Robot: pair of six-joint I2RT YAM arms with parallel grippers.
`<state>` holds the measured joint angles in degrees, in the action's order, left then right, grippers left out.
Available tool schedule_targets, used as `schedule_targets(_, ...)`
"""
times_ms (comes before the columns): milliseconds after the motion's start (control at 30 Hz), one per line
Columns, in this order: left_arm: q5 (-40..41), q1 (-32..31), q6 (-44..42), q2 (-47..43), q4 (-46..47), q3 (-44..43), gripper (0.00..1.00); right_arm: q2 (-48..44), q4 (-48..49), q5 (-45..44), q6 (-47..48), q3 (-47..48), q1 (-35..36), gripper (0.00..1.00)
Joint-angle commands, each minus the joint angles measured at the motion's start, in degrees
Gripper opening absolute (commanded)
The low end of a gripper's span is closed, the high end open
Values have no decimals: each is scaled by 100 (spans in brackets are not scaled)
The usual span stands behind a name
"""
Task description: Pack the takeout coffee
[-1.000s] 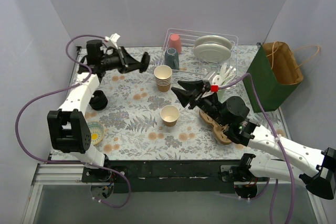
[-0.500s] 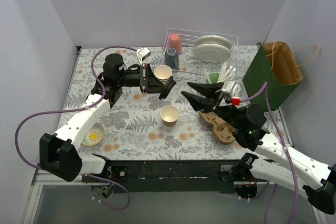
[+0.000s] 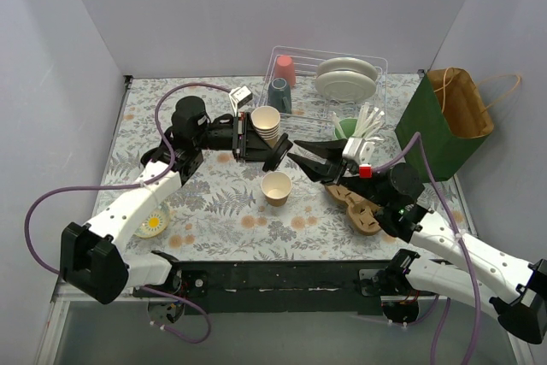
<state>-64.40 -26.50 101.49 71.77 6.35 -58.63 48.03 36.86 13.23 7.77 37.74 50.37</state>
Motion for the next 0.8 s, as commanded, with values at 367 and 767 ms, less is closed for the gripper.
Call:
schedule_targets(367, 147, -277, 169, -313, 314, 300, 0, 13, 207, 197, 14, 287, -10, 35)
schedule_targets(767, 138, -277, 90, -172, 332, 352, 0, -57, 49, 267, -39, 305, -10, 36)
